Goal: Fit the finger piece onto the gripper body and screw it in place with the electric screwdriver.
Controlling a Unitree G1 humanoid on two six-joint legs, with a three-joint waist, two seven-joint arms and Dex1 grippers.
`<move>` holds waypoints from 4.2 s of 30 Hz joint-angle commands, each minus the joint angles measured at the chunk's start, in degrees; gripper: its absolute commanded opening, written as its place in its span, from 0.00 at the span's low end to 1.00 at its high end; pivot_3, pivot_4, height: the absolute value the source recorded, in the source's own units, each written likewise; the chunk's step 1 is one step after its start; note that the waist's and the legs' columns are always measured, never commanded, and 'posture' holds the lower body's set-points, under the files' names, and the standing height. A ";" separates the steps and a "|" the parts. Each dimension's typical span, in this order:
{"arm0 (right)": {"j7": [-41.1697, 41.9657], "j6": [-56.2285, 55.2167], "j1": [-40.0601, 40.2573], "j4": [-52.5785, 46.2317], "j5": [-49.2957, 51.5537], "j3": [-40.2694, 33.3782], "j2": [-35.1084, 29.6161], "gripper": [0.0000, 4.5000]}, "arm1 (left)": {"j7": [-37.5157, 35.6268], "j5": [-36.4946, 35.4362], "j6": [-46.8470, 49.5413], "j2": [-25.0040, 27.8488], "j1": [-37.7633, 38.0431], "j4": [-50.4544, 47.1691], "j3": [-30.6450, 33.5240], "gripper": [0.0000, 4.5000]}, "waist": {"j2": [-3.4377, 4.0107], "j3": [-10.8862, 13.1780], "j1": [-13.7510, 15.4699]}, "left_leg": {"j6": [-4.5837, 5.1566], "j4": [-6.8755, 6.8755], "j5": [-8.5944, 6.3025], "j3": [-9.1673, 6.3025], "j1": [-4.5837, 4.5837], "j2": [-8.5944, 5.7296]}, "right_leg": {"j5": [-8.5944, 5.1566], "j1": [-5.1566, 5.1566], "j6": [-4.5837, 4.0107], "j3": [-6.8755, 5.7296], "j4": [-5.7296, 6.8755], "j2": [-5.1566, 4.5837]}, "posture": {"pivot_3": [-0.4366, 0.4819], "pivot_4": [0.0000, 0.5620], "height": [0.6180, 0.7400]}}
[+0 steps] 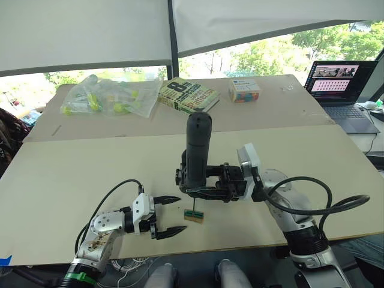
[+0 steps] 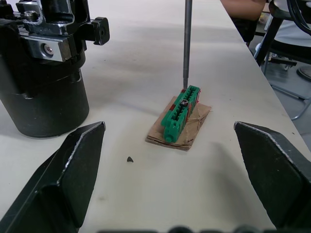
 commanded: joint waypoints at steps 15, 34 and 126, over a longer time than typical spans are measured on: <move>0.48 -1.22 -0.34 -2.17 0.66 0.14 0.69 0.43 | -0.03 0.05 -0.47 0.35 -0.22 -0.92 0.18 1.00 | 0.00 0.00 0.00 | 0.00 0.00 0.00 0.00 0.00 0.00 | 0.00 0.00 0.00 0.00 0.00 0.00 | 0.48 0.27 0.98; 0.41 -2.30 -0.12 -1.39 -0.68 1.08 0.11 0.43 | 0.20 0.07 -0.31 0.35 -0.09 -1.26 0.15 1.00 | 0.00 0.00 0.00 | 0.00 0.00 0.00 0.00 0.00 0.00 | 0.00 0.00 0.00 0.00 0.00 0.00 | 0.48 0.27 0.98; 1.37 0.14 -4.34 -6.52 7.35 -3.54 -2.62 0.43 | -2.30 -9.77 6.15 6.63 2.19 -14.74 6.30 1.00 | -0.05 0.04 -0.06 | 0.00 0.00 0.00 0.00 -0.03 0.01 | 0.00 -0.02 0.00 0.00 0.00 -0.01 | 0.48 0.27 0.98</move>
